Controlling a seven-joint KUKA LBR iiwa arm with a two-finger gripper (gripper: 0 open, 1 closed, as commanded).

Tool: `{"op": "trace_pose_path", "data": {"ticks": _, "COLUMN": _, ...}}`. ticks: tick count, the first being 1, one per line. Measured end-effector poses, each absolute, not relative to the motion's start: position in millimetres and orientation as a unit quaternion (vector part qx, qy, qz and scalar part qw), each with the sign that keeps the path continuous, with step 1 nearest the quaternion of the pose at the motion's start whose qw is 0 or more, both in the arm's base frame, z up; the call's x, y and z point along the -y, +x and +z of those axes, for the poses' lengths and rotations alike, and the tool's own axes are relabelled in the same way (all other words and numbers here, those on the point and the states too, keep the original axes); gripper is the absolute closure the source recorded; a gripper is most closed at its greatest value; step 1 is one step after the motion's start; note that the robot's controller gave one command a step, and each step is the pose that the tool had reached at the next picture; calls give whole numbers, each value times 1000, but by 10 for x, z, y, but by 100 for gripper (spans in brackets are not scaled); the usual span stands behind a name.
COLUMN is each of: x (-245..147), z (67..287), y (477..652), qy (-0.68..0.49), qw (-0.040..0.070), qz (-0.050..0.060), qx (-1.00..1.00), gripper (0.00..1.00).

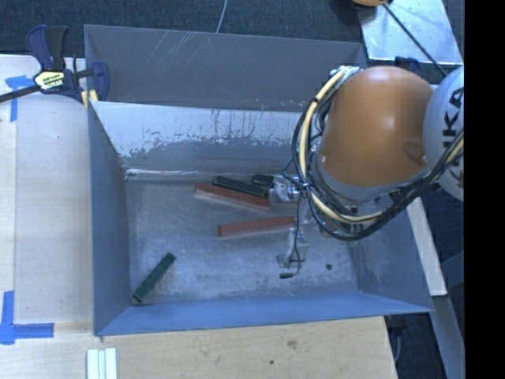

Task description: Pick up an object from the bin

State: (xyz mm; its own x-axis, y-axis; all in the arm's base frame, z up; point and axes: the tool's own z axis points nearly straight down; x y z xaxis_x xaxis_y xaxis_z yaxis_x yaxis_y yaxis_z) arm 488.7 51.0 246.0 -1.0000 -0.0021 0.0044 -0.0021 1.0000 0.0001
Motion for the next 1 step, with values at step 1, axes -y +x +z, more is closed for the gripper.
{"op": "trace_pose_path", "data": {"ticks": 1, "x": -507, "z": 2493, "y": 4901, "qy": 0, "qw": -2, "qz": 0, "qx": 1000, "gripper": 0}}
